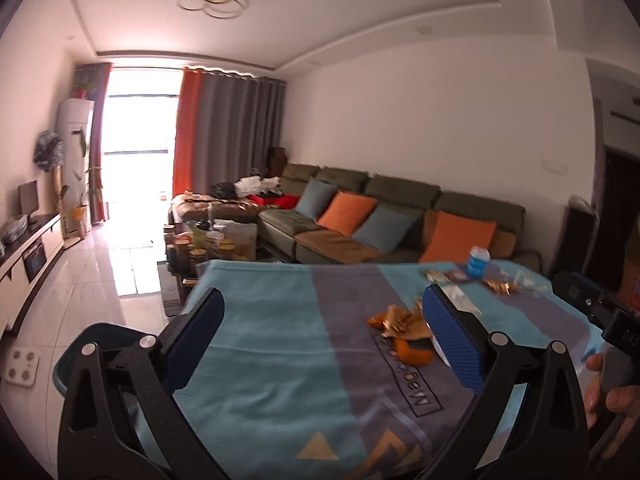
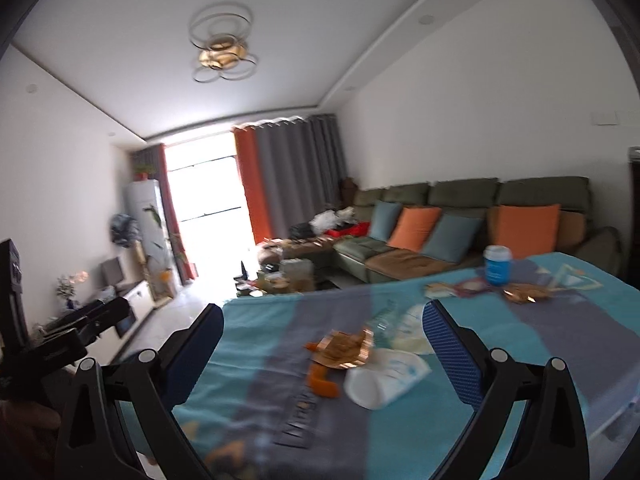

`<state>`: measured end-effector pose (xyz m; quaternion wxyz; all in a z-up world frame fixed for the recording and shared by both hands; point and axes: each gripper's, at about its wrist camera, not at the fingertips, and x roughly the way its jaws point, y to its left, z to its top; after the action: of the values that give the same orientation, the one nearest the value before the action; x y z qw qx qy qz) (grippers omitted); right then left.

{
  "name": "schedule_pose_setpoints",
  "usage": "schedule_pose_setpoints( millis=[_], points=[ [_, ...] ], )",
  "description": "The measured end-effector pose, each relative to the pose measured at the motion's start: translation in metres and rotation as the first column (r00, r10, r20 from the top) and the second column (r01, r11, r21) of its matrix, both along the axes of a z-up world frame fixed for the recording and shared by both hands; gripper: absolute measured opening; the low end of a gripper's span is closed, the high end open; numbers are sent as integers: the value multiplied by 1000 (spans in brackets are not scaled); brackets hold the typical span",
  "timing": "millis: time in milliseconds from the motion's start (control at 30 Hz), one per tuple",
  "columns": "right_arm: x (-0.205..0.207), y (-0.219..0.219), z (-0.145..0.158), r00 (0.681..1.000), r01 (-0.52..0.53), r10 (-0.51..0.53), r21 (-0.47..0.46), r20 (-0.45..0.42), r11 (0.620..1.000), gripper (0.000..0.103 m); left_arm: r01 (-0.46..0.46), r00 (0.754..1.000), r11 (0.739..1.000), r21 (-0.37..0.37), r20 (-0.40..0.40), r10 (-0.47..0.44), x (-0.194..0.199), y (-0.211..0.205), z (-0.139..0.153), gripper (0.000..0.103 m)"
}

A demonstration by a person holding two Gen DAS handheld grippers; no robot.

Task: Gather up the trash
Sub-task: 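Move both open tools back over the table trash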

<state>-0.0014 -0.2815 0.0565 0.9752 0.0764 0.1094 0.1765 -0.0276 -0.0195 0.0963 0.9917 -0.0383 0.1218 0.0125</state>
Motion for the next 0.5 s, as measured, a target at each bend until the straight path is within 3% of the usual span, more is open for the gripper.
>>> schedule_pose_setpoints(
  millis=[167,500],
  points=[
    [14,-15,-17,998,34,-34,-12,-61,999,96,50,998,998,29,-36,-49,26,-24,-12,97],
    [70,-28,-54,973,-4,-12,-72,-229,997,96,139,978,990,32,-161,-132,100,-57,-44,97]
  ],
)
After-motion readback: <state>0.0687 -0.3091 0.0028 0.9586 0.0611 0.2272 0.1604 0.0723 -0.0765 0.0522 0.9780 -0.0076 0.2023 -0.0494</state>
